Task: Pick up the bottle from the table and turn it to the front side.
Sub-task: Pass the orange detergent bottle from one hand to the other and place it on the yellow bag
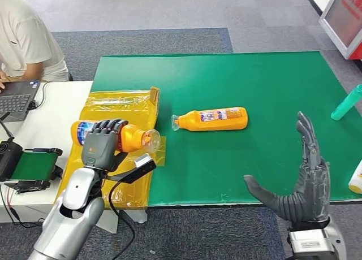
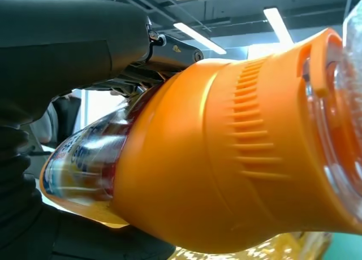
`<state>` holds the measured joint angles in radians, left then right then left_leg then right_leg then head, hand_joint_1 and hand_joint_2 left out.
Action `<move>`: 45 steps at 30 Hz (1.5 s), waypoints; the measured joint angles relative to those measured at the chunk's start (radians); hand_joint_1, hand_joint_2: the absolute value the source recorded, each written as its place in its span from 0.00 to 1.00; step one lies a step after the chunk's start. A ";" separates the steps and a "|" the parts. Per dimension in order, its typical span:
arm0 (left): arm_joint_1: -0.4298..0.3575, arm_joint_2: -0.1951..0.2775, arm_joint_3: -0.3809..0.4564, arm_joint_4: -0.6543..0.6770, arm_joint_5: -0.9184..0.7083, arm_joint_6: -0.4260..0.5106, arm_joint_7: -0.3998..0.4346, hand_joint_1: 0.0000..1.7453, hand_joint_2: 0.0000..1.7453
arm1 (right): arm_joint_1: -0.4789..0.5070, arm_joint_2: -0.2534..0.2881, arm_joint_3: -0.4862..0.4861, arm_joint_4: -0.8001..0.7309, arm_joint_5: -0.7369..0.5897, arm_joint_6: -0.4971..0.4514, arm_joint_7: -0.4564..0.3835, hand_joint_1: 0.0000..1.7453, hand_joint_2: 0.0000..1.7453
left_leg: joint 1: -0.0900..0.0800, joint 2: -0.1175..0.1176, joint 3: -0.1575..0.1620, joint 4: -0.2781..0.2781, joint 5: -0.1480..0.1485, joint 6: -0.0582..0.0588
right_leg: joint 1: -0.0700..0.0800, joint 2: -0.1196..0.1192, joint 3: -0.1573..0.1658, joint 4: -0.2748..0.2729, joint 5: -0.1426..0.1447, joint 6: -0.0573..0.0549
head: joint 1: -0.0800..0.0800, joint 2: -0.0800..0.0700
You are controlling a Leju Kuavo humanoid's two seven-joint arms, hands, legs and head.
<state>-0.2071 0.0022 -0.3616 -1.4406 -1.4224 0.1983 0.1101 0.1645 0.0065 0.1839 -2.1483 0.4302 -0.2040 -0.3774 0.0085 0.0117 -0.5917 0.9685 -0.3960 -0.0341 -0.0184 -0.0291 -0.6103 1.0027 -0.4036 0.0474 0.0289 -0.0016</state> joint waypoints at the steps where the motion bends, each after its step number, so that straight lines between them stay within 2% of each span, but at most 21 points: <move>1: -0.010 0.003 0.000 0.014 -0.006 -0.009 0.004 1.00 1.00 | 0.000 0.000 0.000 -0.004 0.002 0.000 0.000 0.00 1.00 | 0.000 0.000 0.000 0.000 0.000 0.000 | 0.000 0.000 0.000 0.000 0.000 0.000 | 0.000 0.000; 8: -0.073 0.014 -0.002 0.091 -0.022 -0.069 0.012 1.00 1.00 | -0.002 0.000 0.000 -0.021 0.008 0.001 -0.004 0.00 1.00 | 0.000 0.000 0.000 0.000 0.001 0.000 | 0.000 0.000 0.000 0.000 0.001 0.000 | 0.000 0.000; 12: -0.130 0.015 -0.003 0.180 -0.008 -0.131 0.005 1.00 1.00 | -0.013 0.000 0.005 -0.024 0.011 0.004 -0.009 0.00 1.00 | 0.000 0.000 0.000 0.000 0.001 0.000 | 0.000 0.000 0.000 0.000 0.001 0.000 | 0.000 0.000; 17: -0.193 0.009 -0.006 0.293 0.026 -0.162 -0.019 1.00 1.00 | -0.026 0.000 0.020 -0.028 0.019 0.002 -0.012 0.00 1.00 | 0.000 0.000 0.000 0.000 0.002 0.000 | 0.000 0.000 0.000 0.000 0.001 0.000 | 0.000 0.000; 32: -0.276 -0.074 -0.025 0.544 0.141 -0.155 -0.048 1.00 1.00 | -0.037 -0.016 0.089 -0.052 0.076 -0.058 -0.013 0.00 1.00 | 0.000 0.000 0.000 0.000 0.002 0.000 | 0.000 0.000 0.000 0.000 0.001 0.000 | 0.000 0.000; 40: -0.287 -0.106 -0.026 0.638 0.166 -0.140 -0.056 1.00 1.00 | -0.036 -0.038 0.125 -0.070 0.099 -0.089 -0.025 0.00 1.00 | 0.000 0.000 0.000 0.000 0.002 0.000 | 0.000 0.000 0.000 0.000 0.002 0.000 | 0.000 0.000; 41: -0.287 -0.108 -0.026 0.643 0.167 -0.139 -0.056 0.96 1.00 | -0.036 -0.039 0.128 -0.071 0.099 -0.091 -0.025 0.00 1.00 | 0.000 0.000 0.000 0.000 0.002 0.000 | 0.000 0.000 0.000 0.000 0.002 0.000 | 0.000 0.000; 44: -0.288 -0.111 -0.026 0.652 0.167 -0.138 -0.057 0.42 1.00 | -0.035 -0.042 0.133 -0.073 0.100 -0.095 -0.025 0.00 1.00 | 0.000 0.000 0.000 0.000 0.002 0.000 | 0.000 0.000 0.000 0.000 0.002 0.000 | 0.000 0.000; 45: -0.288 -0.111 -0.026 0.652 0.167 -0.138 -0.057 0.28 1.00 | -0.035 -0.042 0.133 -0.074 0.100 -0.095 -0.025 0.00 1.00 | 0.000 0.000 0.000 0.000 0.002 0.000 | 0.000 0.000 0.000 0.000 0.002 0.000 | 0.000 0.000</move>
<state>-0.4953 -0.1084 -0.3876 -0.7887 -1.2554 0.0599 0.0535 0.1290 -0.0356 0.3167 -2.2218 0.5306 -0.2989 -0.4028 0.0084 0.0117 -0.5918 0.9685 -0.3936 -0.0339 -0.0185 -0.0291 -0.6100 1.0028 -0.4020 0.0477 0.0290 -0.0019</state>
